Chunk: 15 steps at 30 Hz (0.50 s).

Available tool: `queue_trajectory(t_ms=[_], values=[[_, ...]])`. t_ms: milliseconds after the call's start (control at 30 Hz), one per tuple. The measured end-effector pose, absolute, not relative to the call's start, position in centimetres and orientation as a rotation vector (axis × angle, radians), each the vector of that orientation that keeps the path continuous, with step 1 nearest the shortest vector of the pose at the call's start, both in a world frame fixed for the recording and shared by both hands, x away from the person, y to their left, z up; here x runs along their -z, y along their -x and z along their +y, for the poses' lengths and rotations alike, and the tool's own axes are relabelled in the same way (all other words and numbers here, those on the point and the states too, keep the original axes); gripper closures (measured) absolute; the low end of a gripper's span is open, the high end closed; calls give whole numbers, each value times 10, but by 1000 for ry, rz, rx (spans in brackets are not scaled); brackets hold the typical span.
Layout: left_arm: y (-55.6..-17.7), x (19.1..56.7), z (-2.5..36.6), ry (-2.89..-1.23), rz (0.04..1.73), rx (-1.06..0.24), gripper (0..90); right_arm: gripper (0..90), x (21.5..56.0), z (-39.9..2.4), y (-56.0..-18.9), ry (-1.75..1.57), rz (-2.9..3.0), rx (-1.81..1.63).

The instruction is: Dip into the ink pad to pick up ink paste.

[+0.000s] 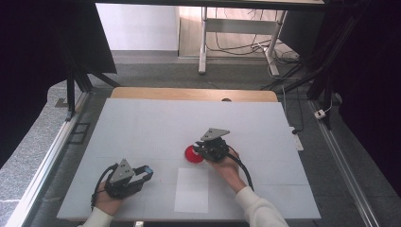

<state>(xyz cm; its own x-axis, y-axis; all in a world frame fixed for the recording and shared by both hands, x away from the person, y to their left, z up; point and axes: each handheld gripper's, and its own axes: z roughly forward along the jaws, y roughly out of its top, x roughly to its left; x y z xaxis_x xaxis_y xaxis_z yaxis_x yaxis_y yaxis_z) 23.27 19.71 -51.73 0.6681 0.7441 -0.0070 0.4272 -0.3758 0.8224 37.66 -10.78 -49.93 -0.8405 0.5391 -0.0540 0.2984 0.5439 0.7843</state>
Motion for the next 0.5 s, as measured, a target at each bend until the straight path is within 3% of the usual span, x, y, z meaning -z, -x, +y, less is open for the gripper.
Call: queue_trajectory(t_ms=[500], values=[[-232, 517, 196, -2019, 904, -467, 655, 759, 501, -108, -375, -703, 2500, -1162]])
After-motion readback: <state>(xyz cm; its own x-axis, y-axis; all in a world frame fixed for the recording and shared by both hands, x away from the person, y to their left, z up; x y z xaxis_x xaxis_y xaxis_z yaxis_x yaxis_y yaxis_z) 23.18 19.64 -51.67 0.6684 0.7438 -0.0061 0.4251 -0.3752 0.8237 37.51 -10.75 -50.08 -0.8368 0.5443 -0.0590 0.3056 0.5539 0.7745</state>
